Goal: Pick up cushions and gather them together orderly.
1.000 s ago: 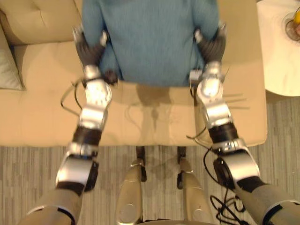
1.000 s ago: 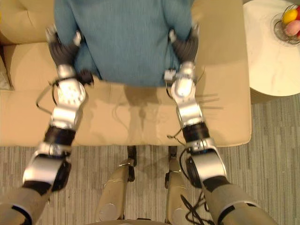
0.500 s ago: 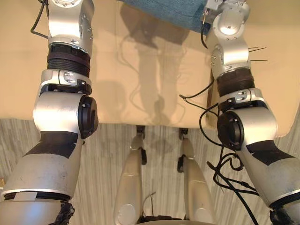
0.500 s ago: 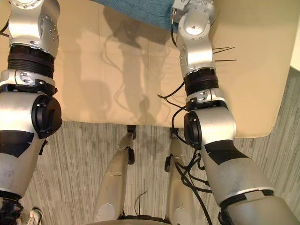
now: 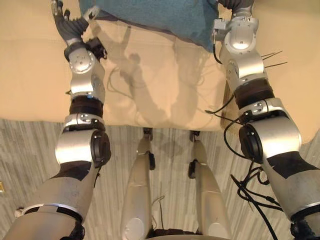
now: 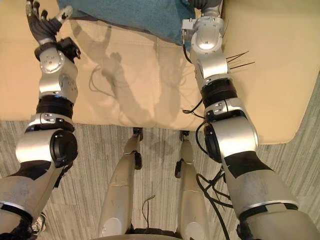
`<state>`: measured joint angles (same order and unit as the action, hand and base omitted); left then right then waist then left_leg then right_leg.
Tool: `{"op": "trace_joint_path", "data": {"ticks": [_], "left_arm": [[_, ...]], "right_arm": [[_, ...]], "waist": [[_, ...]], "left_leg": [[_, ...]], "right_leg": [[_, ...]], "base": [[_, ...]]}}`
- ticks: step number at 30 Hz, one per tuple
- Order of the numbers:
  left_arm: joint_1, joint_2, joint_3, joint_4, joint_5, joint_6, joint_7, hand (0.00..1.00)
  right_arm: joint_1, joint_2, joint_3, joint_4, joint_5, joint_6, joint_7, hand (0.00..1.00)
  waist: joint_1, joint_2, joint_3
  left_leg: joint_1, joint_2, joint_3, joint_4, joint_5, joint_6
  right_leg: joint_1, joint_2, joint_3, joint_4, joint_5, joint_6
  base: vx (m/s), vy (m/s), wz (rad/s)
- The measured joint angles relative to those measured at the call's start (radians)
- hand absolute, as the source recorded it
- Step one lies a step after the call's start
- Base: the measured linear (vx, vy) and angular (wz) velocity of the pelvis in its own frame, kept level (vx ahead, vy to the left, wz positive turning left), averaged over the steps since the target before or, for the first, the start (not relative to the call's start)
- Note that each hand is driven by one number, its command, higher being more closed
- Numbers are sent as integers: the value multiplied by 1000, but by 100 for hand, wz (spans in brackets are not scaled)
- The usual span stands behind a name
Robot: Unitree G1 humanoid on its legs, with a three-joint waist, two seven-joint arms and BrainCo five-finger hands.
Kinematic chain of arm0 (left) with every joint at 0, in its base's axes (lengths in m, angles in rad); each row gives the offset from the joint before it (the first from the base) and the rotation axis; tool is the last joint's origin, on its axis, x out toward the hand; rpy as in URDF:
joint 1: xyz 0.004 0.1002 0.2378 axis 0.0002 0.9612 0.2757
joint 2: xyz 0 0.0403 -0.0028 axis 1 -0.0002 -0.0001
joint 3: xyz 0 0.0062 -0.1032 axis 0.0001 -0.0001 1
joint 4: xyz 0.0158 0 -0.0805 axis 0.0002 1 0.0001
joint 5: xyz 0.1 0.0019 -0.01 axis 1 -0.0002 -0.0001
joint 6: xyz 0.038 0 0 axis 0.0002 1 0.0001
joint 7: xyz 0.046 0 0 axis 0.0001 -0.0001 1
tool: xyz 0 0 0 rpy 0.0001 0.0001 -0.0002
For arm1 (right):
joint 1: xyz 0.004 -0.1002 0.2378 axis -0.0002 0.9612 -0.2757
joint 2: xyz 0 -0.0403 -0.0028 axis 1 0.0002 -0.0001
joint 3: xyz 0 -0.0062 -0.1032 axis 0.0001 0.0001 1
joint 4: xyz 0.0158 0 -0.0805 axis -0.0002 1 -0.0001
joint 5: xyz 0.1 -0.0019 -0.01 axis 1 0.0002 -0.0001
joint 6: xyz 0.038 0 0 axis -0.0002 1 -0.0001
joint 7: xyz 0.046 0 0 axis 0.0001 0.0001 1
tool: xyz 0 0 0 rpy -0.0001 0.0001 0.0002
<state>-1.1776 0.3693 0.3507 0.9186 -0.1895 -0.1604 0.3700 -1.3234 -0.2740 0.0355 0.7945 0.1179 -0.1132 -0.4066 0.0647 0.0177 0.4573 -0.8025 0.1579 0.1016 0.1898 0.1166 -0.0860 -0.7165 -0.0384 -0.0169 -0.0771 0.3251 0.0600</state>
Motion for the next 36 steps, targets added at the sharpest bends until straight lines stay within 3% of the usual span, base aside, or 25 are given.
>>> {"op": "trace_joint_path", "data": {"ticks": [2, 5, 9, 12, 14, 18, 20, 24, 29, 32, 36], "left_arm": [[27, 9, 5, -25, -14, -1, 0, 0], [132, 52, -12, -195, -28, -14, 2, 0], [359, 103, -99, -488, -56, -86, 2, 0], [639, 53, -175, -686, -57, -138, -26, 0], [862, -42, -245, -715, -54, -141, -80, 0], [1117, -168, -330, -630, -31, -126, -182, 0], [1201, -208, -342, -453, -3, -102, -230, 0], [1250, -240, -291, -167, 90, -72, -271, 0], [1302, -233, -201, -26, 164, -40, -283, 0], [1338, -213, -181, 1, 201, -40, -282, 0], [1343, -200, -182, 2, 208, -41, -281, 0]], "right_arm": [[42, -17, -24, -34, 0, 0, 0, 0], [193, -64, -70, -199, -1, -13, -1, 0], [432, -117, -69, -452, -4, -39, 20, 0], [714, -119, -29, -647, -20, -81, 85, 0], [943, -77, 23, -688, -61, -102, 155, 0], [1209, 17, 43, -624, -164, -106, 263, 0], [1319, 58, 33, -463, -219, -105, 303, 0], [1410, 93, -61, -129, -297, -91, 341, 0], [1452, 89, -148, 52, -326, -53, 348, 0], [1484, 89, -155, 64, -353, -36, 358, 0], [1479, 91, -150, 63, -364, -36, 365, 0]], "waist": [[0, 0, 0], [-4, 0, 0], [0, -2, -1], [4, -4, -3], [6, -14, -60], [8, -27, -106], [2, -28, -187], [-8, -31, -270], [-31, -35, -309], [-34, -41, -324], [-46, -48, -327]], "left_leg": [[17, 3, 8, -7, 2, -3], [54, 9, 14, -19, 6, -8], [125, 18, 17, -43, 10, -15], [230, 18, 17, -52, -1, -20], [281, 17, 22, -51, -25, -18], [400, 13, 36, -49, -68, -16], [460, 11, 40, -54, -81, -18], [606, -8, 56, -106, -105, -12], [716, -34, 98, -154, -111, -5], [770, -41, 147, -154, -127, -4], [743, -32, 175, -96, -151, 1]], "right_leg": [[8, 2, 8, 7, -3, 1], [41, 7, 13, 7, -29, -6], [107, 15, -1, 7, -43, -20], [211, 16, -7, 7, -71, -24], [253, 16, -7, 23, -102, -26], [362, 15, -1, 34, -148, -24], [403, 13, 2, 62, -187, -12], [504, 2, 19, 83, -237, -2], [570, -16, 53, 83, -250, 10], [589, -20, 96, 88, -254, 16], [556, -23, 106, 130, -262, 21]], "base": [[-61, -34, -9], [-60, -47, 0], [-30, -49, 5], [56, -36, 7], [87, -23, -1], [93, -7, -6], [93, -21, -7], [67, 10, -7], [30, 49, -19], [7, 53, -39], [-18, 33, -24]]}}
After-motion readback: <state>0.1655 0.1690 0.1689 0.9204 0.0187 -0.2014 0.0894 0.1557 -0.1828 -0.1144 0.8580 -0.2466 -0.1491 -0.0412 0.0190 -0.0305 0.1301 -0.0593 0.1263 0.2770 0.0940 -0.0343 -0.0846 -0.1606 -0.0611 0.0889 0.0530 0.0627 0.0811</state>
